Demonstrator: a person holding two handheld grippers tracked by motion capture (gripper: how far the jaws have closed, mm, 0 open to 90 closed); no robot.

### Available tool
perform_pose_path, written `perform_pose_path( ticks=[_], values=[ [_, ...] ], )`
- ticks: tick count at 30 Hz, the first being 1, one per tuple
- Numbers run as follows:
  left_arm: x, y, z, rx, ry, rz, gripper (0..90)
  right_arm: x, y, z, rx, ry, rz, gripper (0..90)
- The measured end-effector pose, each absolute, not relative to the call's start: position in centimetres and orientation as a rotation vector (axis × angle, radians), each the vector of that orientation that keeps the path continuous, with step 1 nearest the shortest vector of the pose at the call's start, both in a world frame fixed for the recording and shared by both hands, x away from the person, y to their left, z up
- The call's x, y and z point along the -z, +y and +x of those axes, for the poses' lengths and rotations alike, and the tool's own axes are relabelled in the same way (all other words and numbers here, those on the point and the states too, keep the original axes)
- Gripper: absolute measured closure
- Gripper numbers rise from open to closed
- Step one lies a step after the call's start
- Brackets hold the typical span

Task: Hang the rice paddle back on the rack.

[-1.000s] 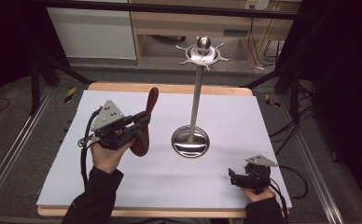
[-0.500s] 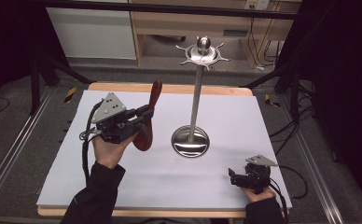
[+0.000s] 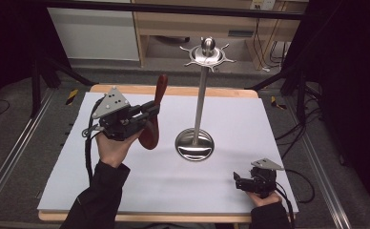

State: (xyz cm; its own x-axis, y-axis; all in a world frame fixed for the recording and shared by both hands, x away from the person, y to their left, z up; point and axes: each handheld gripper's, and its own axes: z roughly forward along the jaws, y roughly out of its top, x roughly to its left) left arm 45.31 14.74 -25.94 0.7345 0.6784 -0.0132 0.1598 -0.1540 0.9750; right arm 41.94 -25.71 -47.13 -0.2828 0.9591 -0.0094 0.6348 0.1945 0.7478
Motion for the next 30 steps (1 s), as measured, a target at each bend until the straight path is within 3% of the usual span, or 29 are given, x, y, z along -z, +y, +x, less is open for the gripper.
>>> perform_pose_path(
  ticks=[30],
  values=[
    [23.1,12.7,46.7,-0.547,0.623,1.676,78.3,47.2,-25.8,42.0,-0.895,1.99,1.489,8.6]
  ],
)
